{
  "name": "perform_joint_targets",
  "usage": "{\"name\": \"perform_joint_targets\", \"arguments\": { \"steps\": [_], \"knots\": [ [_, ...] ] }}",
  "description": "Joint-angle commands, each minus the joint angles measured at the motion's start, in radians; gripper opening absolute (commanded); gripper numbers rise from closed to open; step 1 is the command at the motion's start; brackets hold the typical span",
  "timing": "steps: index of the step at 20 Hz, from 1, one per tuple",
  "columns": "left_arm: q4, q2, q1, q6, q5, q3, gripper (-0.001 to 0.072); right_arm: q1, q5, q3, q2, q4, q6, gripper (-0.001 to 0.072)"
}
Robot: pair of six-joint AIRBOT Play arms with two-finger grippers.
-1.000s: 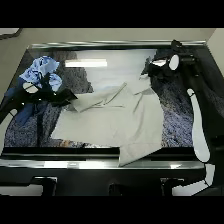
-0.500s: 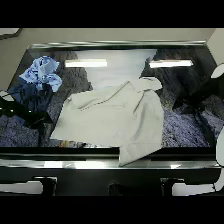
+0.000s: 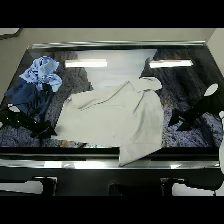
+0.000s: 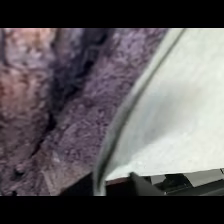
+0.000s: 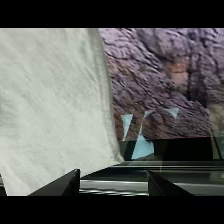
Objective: Fold the shirts.
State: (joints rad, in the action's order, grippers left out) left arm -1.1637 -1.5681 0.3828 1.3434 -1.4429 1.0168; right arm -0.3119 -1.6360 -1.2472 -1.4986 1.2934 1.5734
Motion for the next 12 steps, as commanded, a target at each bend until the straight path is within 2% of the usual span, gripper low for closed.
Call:
{"name": "perform_joint_targets", "arguments": {
  "steps": [1, 2, 3, 8, 11, 12],
  "knots": [
    [0.015, -0.001, 0.0, -0.009, 0.052, -0.018, 0.0145, -0.001, 0.099, 0.176, 0.057, 0.004, -0.042, 0.0499],
    [0.016, -0.001, 0.0, -0.009, 0.056, -0.018, 0.0041, -0.001, 0.126, 0.218, 0.072, -0.001, -0.048, 0.0499],
    [0.016, -0.001, 0.0, -0.009, 0.055, -0.018, 0.003, -0.001, 0.155, 0.262, 0.083, -0.009, -0.048, 0.0499],
    [0.016, 0.042, 0.0, -0.01, 0.052, -0.018, 0.003, 0.0, 0.335, 0.435, 0.084, -0.243, -0.076, 0.0496],
    [0.031, 0.074, 0.0, -0.01, 0.052, -0.018, 0.003, 0.0, 0.362, 0.49, 0.076, -0.25, -0.078, 0.0488],
    [0.053, 0.079, 0.0, -0.01, 0.052, -0.018, 0.003, -0.001, 0.369, 0.494, 0.076, -0.247, -0.078, 0.0393]
  ]
}}
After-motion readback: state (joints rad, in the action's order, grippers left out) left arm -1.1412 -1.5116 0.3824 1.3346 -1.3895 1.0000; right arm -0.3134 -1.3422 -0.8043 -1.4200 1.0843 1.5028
